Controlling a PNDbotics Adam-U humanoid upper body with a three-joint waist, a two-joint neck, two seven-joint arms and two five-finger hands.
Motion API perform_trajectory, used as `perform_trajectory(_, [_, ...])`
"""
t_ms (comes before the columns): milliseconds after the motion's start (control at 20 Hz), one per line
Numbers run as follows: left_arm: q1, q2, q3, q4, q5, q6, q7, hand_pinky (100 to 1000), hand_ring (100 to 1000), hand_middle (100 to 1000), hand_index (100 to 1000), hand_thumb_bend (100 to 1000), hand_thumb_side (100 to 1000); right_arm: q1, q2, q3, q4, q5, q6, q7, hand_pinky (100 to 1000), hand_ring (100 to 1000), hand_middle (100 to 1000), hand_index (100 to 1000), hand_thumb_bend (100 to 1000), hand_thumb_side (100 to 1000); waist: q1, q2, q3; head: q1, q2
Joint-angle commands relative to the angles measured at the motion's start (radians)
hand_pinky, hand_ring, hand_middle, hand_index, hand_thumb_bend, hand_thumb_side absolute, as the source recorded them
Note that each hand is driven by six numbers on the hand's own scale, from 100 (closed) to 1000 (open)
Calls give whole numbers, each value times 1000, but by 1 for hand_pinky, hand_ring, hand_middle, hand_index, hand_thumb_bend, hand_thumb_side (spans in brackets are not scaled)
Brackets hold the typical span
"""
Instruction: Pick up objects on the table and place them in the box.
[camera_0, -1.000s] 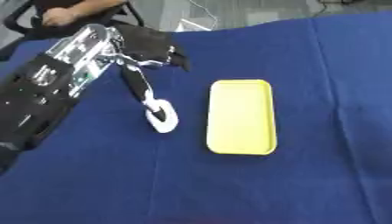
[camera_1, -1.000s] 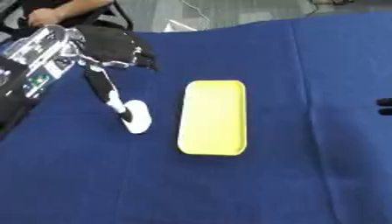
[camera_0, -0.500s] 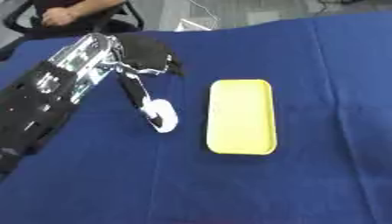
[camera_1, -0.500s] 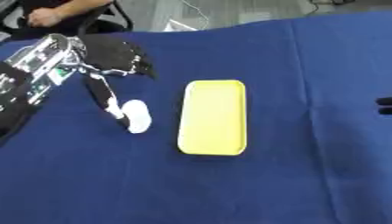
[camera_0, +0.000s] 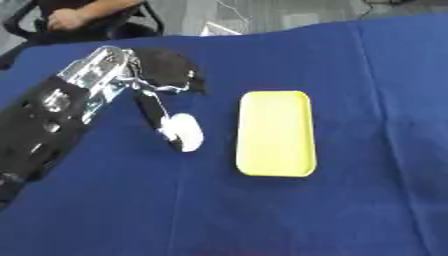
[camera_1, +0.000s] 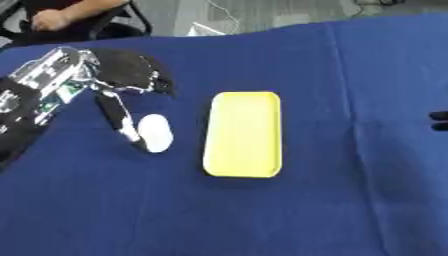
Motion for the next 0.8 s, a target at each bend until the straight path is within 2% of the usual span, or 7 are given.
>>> perform_trajectory(50, [-11,11,4,0,-9,-161,-150,878,884,819,931,869,944,-9,-13,-2,-16,-2,2,3,671,688,886,972,292,784,-7,-11,-2,1,-15])
perform_trajectory(800, [-4,-1,-4,21,-21,-176,-147,876,881,814,919,870,955,-10,-13,-2,-17,-2,2,3,671,689,886,972,290,783,-7,-9,-4,-1,-17])
